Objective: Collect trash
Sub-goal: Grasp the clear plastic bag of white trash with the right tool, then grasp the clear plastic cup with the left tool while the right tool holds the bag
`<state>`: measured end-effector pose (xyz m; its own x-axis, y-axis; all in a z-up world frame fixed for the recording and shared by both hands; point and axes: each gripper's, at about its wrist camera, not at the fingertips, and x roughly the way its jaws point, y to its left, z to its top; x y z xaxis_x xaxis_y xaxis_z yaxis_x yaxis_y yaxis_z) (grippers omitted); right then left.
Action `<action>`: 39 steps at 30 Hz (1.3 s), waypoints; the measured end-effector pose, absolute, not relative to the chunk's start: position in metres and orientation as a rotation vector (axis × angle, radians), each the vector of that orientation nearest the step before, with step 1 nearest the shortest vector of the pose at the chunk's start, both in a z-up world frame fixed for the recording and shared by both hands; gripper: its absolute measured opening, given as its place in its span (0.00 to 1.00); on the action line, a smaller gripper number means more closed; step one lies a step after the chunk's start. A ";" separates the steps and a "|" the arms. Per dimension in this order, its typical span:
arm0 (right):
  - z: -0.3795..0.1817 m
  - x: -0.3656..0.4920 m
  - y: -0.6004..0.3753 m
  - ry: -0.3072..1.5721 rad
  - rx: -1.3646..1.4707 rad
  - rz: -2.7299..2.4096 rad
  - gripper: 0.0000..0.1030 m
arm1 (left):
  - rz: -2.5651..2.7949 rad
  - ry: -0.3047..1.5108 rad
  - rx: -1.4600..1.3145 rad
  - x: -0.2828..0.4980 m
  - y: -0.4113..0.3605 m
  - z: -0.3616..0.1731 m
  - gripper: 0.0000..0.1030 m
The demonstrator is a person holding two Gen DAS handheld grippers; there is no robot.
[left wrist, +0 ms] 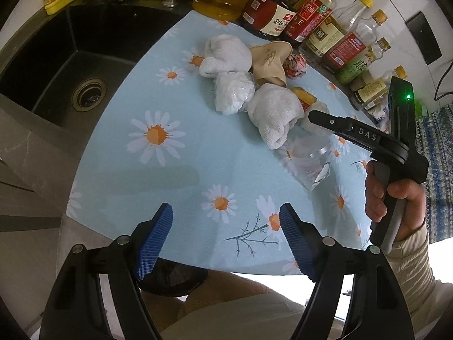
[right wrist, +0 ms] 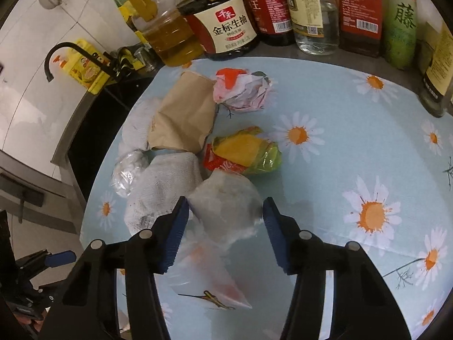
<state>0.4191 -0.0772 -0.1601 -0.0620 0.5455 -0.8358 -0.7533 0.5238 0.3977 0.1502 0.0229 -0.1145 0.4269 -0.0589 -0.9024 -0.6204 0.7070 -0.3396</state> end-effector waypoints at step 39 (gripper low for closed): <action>-0.113 0.451 -0.227 1.187 0.018 1.010 0.48 | 0.246 1.097 -0.997 0.280 -0.014 -0.152 0.85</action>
<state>0.4508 -0.2266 -0.1129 0.0130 0.6568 -0.7540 -0.6390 0.5854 0.4989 0.2800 -0.0136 -0.1517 0.4786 -0.2880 -0.8295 -0.6148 0.5646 -0.5507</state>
